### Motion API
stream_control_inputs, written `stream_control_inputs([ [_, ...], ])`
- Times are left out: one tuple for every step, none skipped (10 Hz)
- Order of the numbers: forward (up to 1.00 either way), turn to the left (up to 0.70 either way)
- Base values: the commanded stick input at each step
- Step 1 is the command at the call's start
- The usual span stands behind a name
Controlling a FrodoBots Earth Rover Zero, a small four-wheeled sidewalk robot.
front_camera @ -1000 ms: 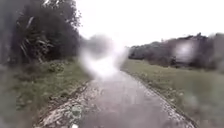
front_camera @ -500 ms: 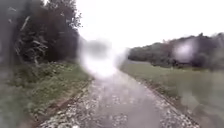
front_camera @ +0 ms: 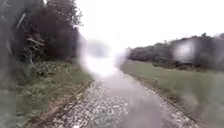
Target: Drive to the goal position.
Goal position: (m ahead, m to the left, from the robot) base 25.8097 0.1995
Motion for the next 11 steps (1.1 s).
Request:
stream_control_inputs([
  [0.85,0.00],
  [0.85,0.00],
  [0.85,0.00],
  [0.85,0.00],
  [0.85,0.00],
  [0.85,0.00],
  [0.85,0.00],
  [0.85,0.00],
  [0.85,0.00],
  [0.85,0.00],
  [0.85,0.00],
])
